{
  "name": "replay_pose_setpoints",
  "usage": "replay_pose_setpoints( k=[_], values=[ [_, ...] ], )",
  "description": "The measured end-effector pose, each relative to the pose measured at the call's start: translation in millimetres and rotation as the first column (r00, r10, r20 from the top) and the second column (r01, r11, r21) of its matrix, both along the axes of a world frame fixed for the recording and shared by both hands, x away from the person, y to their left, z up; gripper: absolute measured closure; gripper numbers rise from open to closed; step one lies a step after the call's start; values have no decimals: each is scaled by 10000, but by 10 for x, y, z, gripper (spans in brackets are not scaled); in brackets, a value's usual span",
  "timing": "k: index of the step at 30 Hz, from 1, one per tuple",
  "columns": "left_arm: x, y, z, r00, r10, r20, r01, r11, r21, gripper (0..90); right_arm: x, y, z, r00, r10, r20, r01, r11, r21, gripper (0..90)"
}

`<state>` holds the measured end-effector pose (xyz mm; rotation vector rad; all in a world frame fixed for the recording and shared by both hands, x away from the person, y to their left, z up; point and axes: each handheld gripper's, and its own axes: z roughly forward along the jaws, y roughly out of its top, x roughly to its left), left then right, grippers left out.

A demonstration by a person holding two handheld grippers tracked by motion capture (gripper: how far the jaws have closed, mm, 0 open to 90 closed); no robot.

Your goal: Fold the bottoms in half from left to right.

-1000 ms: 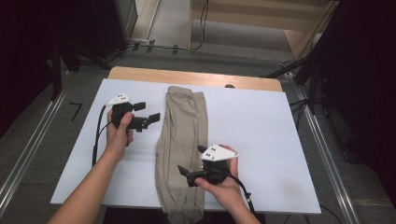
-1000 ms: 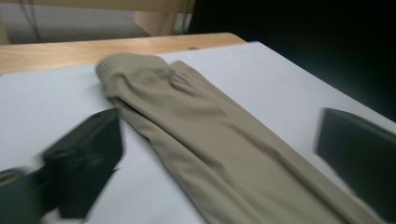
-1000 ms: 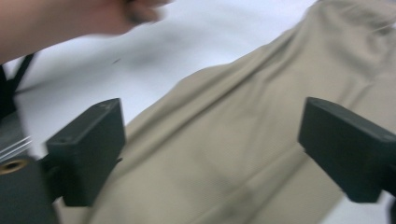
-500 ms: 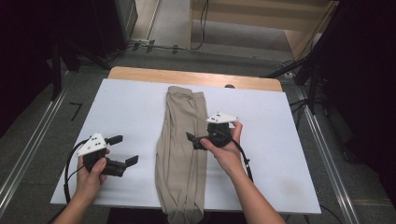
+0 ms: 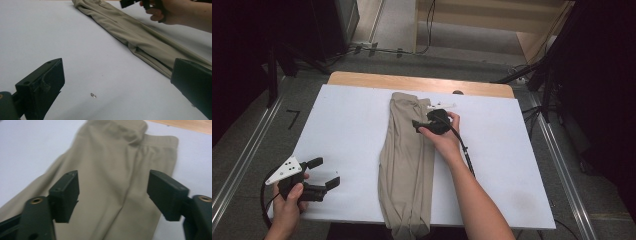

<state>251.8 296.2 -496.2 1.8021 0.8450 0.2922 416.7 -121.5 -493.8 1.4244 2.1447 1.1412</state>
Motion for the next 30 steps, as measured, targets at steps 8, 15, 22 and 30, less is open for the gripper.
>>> replay_pose_setpoints(
  k=[8,15,22,30],
  values=[
    [7,-34,-23,10000,-25,-90,25,10000,88,0,385,119,3,9973,-702,-236,700,9975,-79,460],
    [2,-33,-28,9999,-110,-77,110,9999,19,0,637,191,-23,9949,-962,-297,938,9929,-736,494],
    [3,-39,-33,9999,-125,-81,124,9999,-57,0,856,177,-39,9873,-1418,-711,1417,9899,-61,557],
    [9,-36,-33,9996,-276,-113,276,9996,-33,0,925,217,-122,9800,-1945,-430,1927,9804,-422,729]
  ],
)
